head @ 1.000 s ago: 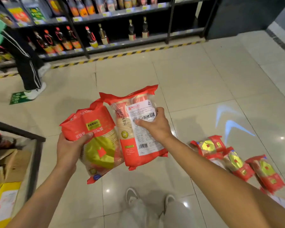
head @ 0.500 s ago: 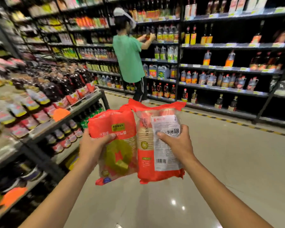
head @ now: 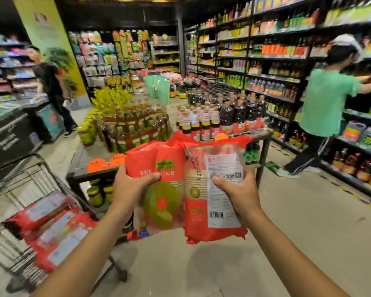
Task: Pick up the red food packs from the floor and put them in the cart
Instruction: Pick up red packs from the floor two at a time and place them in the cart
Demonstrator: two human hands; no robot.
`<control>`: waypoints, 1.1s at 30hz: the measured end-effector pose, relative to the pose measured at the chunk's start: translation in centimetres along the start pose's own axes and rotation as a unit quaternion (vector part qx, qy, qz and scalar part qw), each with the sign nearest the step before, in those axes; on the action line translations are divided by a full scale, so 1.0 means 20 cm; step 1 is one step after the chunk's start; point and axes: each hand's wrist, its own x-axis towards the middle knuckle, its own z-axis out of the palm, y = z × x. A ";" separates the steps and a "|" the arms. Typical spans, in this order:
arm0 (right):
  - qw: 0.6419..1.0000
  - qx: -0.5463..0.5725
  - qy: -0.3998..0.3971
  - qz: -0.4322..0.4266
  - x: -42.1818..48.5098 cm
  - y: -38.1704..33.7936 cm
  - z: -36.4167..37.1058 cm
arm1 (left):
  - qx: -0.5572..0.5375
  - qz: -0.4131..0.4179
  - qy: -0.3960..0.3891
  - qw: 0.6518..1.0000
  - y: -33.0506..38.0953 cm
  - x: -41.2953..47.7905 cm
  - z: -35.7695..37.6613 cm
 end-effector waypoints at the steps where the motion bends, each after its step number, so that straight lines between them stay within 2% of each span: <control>1: 1.000 0.004 -0.022 -0.002 -0.04 -0.02 0.17 | -0.002 -0.003 0.020 1.000 -0.02 0.02 -0.18; 4: 0.996 0.006 -0.088 -0.005 -0.17 -0.07 0.68 | -0.001 -0.013 0.090 0.996 -0.09 0.06 -0.71; 8: 0.988 0.028 -0.153 -0.004 -0.39 -0.11 1.28 | 0.008 -0.020 0.146 0.989 -0.18 0.08 -1.34; 14: 0.972 0.040 -0.233 0.006 -0.65 -0.16 1.90 | 0.026 -0.038 0.216 0.975 -0.28 0.11 -1.99; 23: 0.950 0.027 -0.310 0.002 -0.69 -0.09 2.62 | 0.031 -0.060 0.274 0.959 -0.49 0.28 -2.53; 33: 0.938 0.047 -0.338 0.056 -0.40 0.04 3.44 | 0.086 -0.089 0.297 0.947 -0.65 0.92 -2.95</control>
